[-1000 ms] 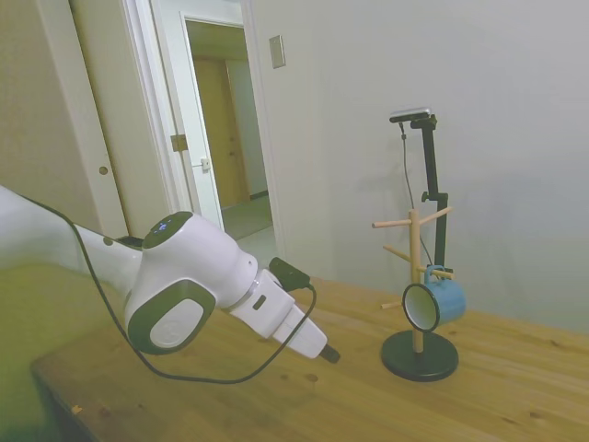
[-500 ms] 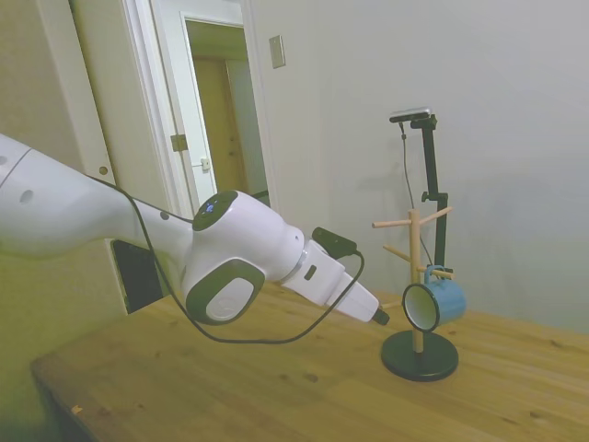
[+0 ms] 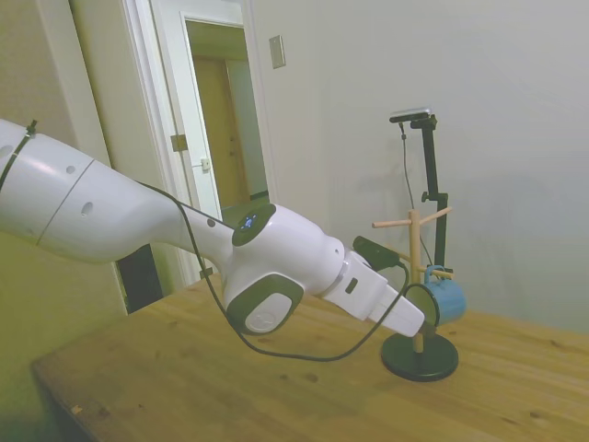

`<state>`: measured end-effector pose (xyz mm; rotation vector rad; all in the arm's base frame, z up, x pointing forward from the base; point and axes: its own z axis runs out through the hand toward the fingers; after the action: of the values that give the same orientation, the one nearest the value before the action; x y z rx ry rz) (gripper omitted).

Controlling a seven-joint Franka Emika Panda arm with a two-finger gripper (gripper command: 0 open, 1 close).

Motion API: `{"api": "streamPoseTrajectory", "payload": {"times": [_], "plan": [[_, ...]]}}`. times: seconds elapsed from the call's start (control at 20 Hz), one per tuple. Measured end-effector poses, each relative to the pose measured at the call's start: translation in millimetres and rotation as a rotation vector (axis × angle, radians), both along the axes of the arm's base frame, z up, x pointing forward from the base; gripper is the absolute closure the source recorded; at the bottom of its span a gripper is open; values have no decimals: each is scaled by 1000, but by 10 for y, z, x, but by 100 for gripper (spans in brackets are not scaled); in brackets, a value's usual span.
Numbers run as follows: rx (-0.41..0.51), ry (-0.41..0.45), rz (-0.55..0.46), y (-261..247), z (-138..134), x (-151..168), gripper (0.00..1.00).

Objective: Unload the mug

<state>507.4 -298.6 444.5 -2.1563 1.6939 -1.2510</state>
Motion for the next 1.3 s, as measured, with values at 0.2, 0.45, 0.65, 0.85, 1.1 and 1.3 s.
{"api": "streamPoseTrajectory", "payload": {"times": [0.2, 0.45, 0.65, 0.85, 1.1, 1.3], "plan": [[-12, -12, -42, -228, -11, 63, 0], [-32, -11, -41, -351, -59, 355, 0], [-45, -1, -29, -359, -163, 542, 0], [-53, -3, -25, -368, -165, 603, 100], [-59, 11, -23, -369, -163, 608, 100], [-81, 10, -24, -282, -72, 654, 100]]}}
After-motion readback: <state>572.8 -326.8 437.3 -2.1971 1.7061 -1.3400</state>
